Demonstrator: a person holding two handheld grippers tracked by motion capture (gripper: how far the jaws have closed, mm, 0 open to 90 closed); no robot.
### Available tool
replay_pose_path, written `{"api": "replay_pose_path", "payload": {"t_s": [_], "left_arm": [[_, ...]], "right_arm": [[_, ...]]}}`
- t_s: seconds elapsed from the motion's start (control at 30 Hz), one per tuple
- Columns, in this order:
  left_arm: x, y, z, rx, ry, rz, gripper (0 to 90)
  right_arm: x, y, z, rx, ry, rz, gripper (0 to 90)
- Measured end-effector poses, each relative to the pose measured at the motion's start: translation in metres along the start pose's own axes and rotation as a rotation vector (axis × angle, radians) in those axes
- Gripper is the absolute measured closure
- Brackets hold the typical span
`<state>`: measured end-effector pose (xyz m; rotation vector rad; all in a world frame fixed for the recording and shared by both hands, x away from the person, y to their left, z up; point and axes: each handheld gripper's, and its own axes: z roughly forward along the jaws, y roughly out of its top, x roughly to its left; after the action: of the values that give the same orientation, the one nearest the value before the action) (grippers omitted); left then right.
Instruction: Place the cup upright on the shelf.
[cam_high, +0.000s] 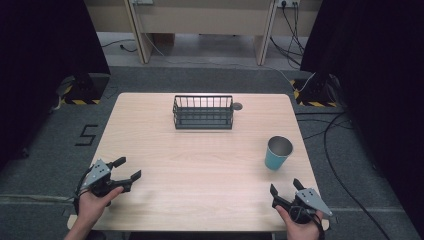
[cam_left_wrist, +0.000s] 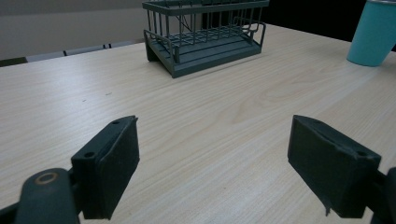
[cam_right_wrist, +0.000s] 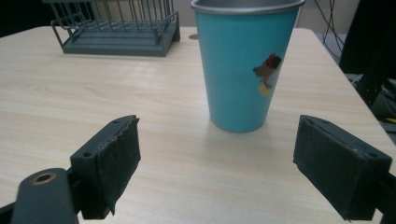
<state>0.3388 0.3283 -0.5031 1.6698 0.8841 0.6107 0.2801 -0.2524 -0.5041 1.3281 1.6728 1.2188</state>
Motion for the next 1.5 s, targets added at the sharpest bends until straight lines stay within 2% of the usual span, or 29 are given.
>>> {"api": "replay_pose_path", "payload": {"t_s": [0.43, 0.7, 0.87, 1.2, 1.5], "left_arm": [[0.000, 0.000, -0.001, 0.000, 0.001, 0.001, 16.1], [0.000, 0.000, -0.001, 0.000, 0.003, 0.000, 16.1], [0.000, 0.000, -0.001, 0.000, 0.003, -0.001, 16.1], [0.000, 0.000, -0.001, -0.001, 0.002, -0.002, 16.1], [0.001, 0.000, -0.001, -0.001, 0.002, -0.005, 16.2]], "right_arm": [[0.000, 0.002, 0.006, 0.021, -0.004, 0.000, 14.6], [-0.006, 0.011, 0.025, 0.029, -0.001, 0.001, 14.0], [-0.013, 0.017, 0.040, 0.028, -0.023, -0.006, 14.0], [-0.022, 0.027, 0.063, 0.025, -0.036, 0.004, 13.9], [-0.024, 0.032, 0.085, 0.028, -0.036, -0.004, 13.8]]}}
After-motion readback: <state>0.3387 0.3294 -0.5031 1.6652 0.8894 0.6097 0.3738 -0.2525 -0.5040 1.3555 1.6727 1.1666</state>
